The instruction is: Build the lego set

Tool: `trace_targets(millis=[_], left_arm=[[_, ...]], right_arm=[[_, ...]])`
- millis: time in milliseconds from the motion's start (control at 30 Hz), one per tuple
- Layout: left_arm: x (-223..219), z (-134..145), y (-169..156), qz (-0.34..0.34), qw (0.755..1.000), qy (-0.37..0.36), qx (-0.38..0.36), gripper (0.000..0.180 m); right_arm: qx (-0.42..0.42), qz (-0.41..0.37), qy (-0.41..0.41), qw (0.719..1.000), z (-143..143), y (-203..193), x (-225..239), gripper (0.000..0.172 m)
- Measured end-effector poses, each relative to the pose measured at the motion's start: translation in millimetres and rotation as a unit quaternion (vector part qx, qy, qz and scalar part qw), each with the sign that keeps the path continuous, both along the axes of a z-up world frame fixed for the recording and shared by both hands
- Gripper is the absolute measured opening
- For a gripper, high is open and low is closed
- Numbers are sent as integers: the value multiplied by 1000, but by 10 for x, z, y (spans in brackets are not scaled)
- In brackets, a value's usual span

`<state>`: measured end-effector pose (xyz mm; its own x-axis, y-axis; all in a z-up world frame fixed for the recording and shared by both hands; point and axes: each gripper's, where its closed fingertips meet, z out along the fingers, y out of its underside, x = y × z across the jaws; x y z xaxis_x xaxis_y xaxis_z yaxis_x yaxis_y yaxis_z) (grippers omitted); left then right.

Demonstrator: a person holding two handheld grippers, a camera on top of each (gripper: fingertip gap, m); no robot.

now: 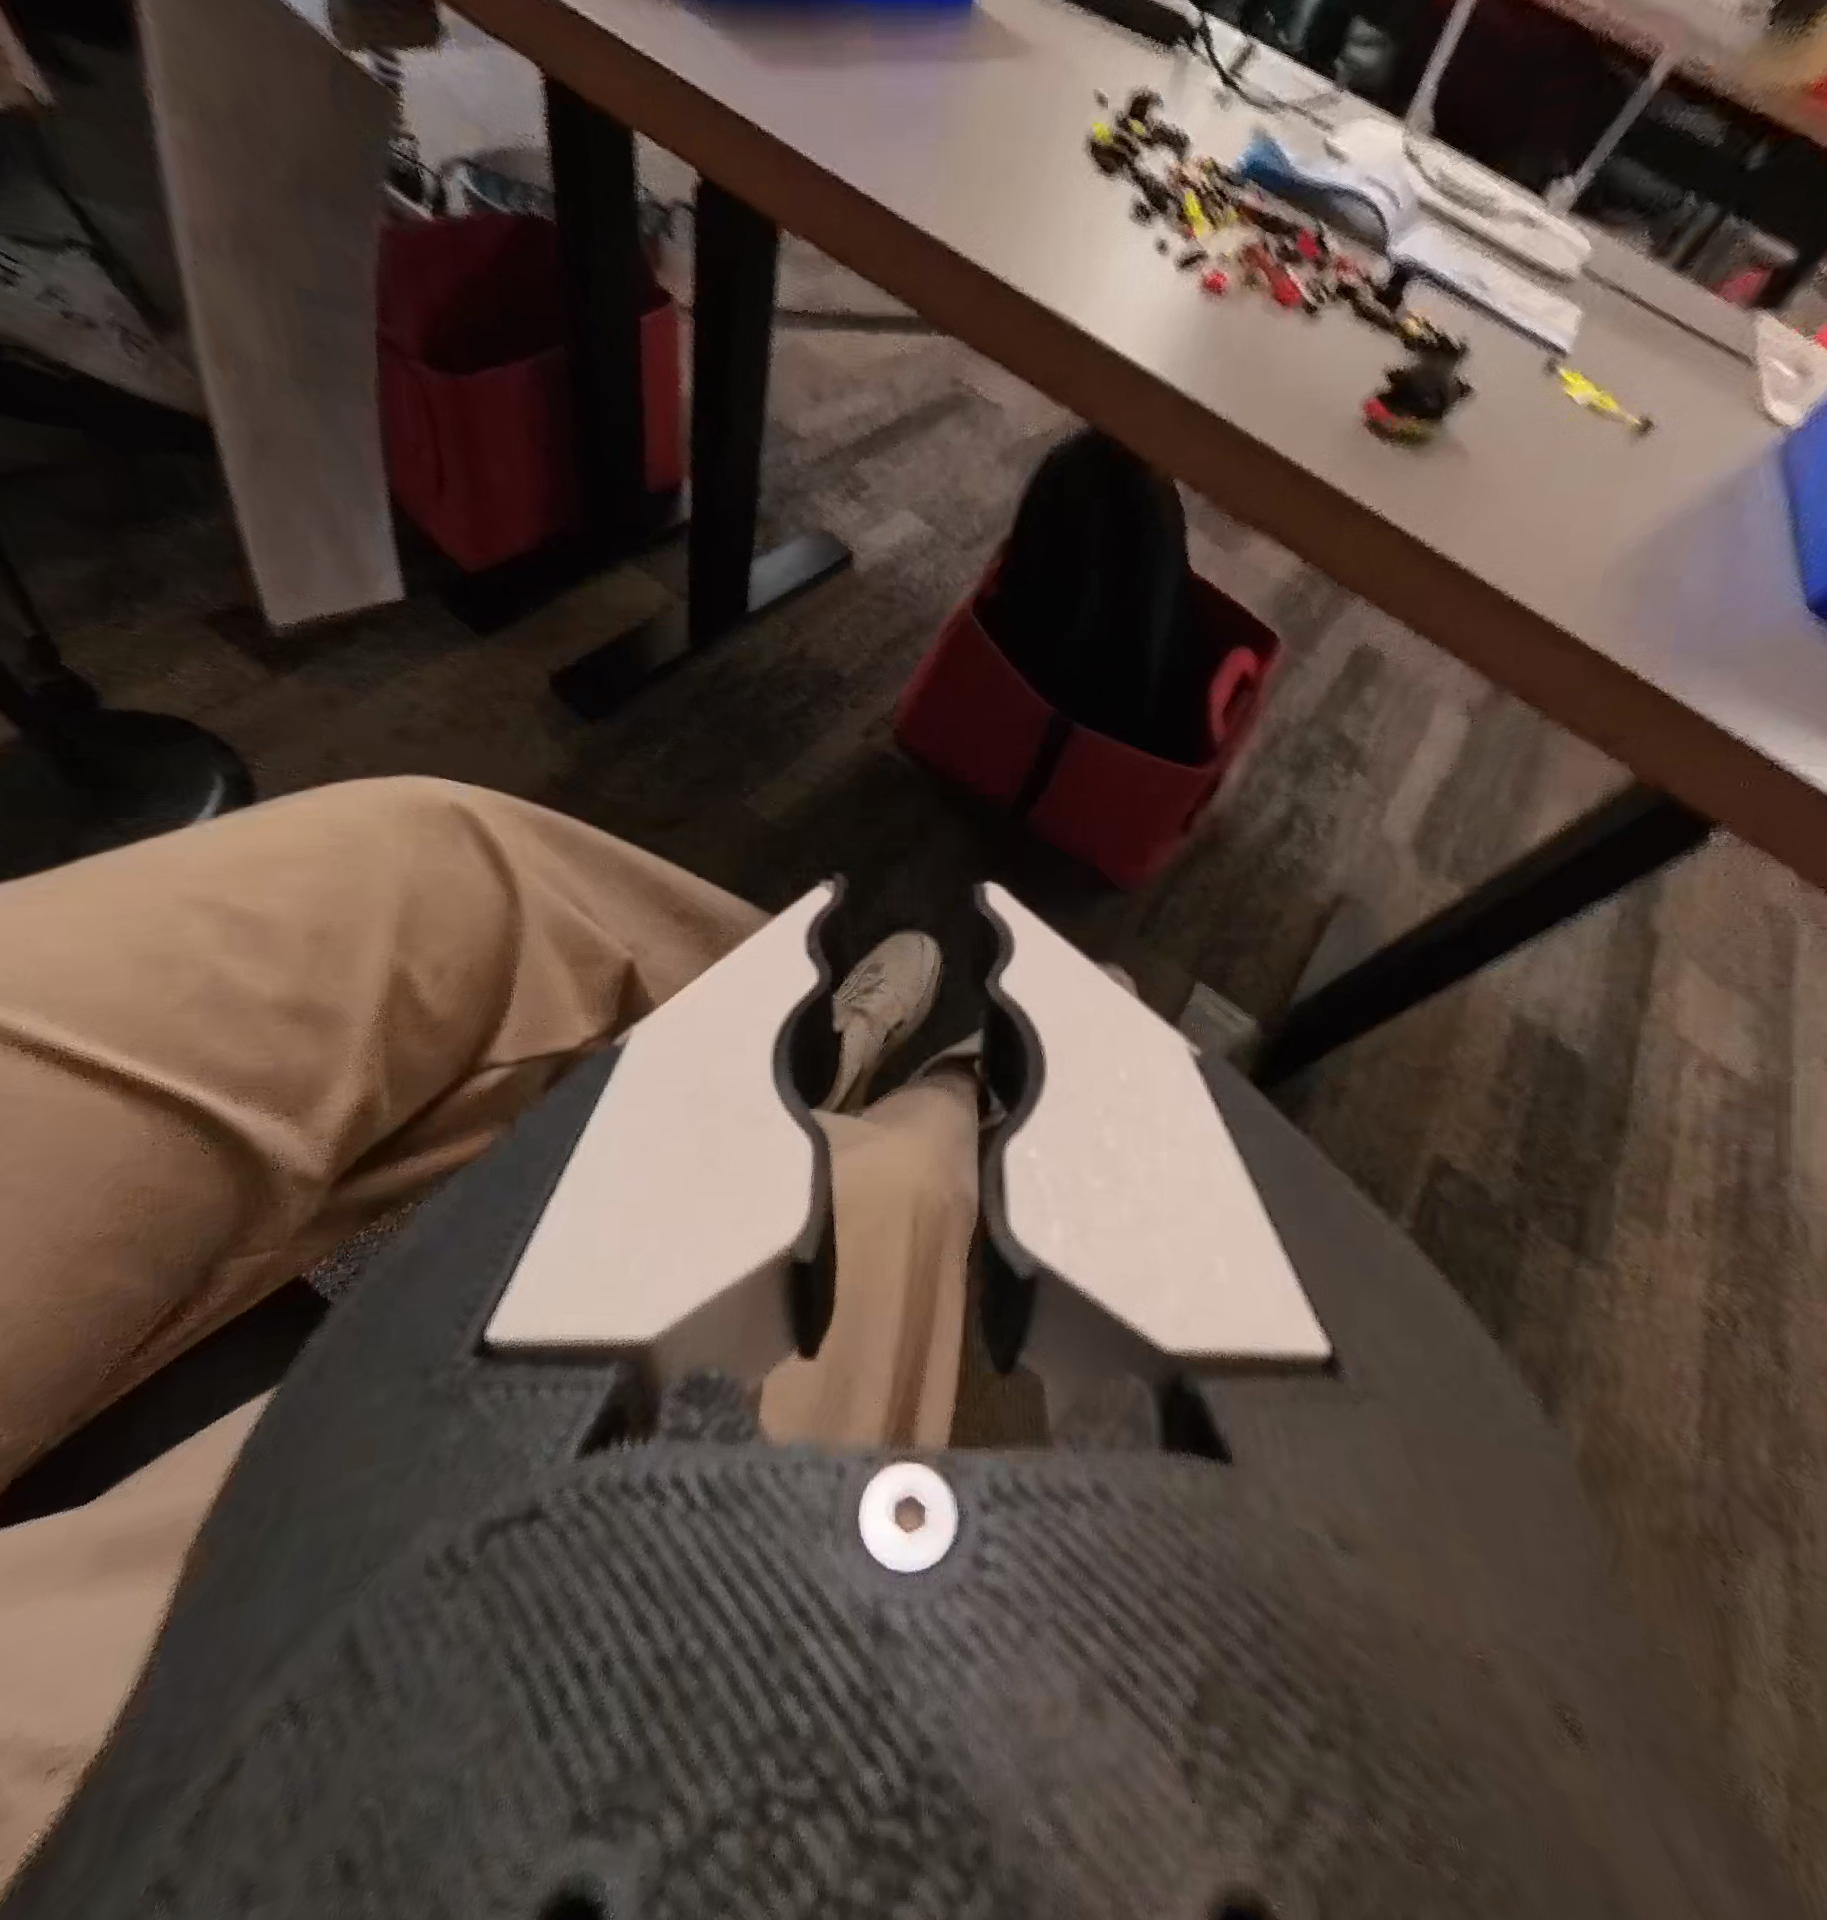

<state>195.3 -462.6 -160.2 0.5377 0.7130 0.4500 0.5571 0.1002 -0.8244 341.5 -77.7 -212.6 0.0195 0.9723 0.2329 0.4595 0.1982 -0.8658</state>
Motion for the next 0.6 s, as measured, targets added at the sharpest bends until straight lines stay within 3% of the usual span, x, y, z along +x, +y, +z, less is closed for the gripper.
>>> trace_targets(millis=[33,67,100,133,233,333,433,600], left_arm=[[-12,142,21,-7,999,19,32,37],[-3,244,131,-47,997,28,52,28],[-15,231,230,-79,996,-2,40,0],[-66,241,346,-103,994,-12,28,0],[-246,270,622,-123,991,48,-9,0],[-448,81,717,-100,990,72,-71,12],[-513,-123,893,-117,989,30,-86,12],[-574,-472,1025,-131,981,-18,-139,12]], right_arm=[[-3,-14,-5,1000,-58,76,94,22],[-1,-27,-8,1000,-107,155,185,24],[7,-39,-10,999,-135,236,271,25],[18,-51,-9,999,-137,316,351,25],[50,-94,-5,994,-69,579,574,24],[71,-139,-9,988,-85,853,781,24],[82,-166,-27,982,-247,1034,882,23],[42,-142,-22,989,-490,902,576,24]])
